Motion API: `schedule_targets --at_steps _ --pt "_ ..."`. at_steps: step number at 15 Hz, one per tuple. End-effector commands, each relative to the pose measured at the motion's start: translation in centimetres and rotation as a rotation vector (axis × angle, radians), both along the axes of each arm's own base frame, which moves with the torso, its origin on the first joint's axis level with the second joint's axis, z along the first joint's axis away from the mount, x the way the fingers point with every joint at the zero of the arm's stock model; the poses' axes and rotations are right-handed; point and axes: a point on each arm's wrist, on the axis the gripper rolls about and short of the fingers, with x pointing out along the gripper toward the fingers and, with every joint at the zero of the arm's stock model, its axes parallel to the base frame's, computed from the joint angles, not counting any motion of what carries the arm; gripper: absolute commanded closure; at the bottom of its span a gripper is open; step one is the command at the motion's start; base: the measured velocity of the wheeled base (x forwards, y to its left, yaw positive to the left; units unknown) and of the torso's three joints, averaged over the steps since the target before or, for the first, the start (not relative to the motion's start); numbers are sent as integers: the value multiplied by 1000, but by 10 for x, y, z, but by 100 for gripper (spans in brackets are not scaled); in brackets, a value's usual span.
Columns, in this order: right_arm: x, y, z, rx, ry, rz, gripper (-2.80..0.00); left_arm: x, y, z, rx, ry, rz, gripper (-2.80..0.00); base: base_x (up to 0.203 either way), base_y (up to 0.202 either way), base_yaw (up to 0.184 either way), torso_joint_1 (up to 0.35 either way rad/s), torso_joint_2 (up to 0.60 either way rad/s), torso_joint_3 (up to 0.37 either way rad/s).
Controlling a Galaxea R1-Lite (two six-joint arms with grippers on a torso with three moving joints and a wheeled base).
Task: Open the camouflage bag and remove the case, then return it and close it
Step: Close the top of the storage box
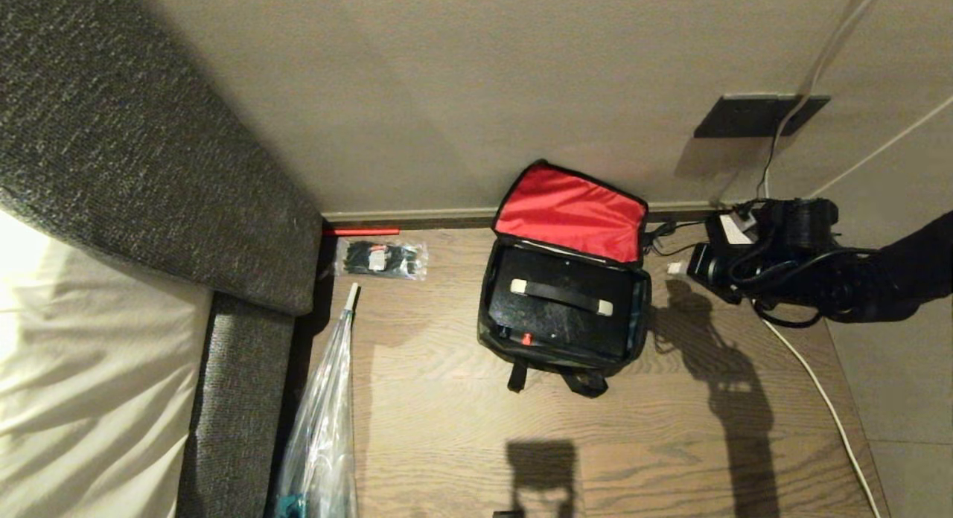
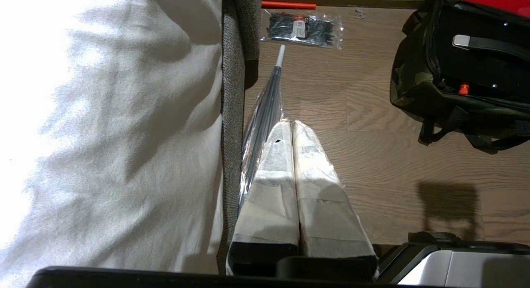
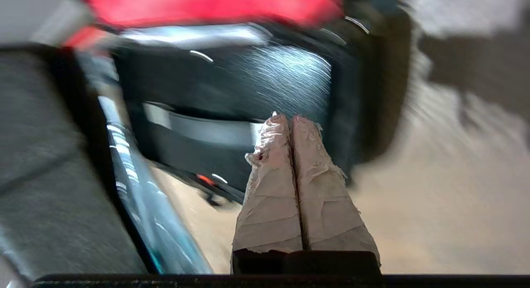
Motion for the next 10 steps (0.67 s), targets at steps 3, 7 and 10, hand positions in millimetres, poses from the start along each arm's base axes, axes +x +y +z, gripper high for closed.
schedule_targets --at_steps 3,7,10 --pt "17 -6 3 121 -43 -66 0 0 0 0 -1 -3 1 0 0 0 0 0 0 0" --pt "33 -6 -1 187 -61 -96 0 0 0 0 0 -2 1 0 0 0 0 0 0 0" --pt "49 -7 -3 208 -78 -141 -280 0 0 0 0 -3 1 0 0 0 0 0 0 0"
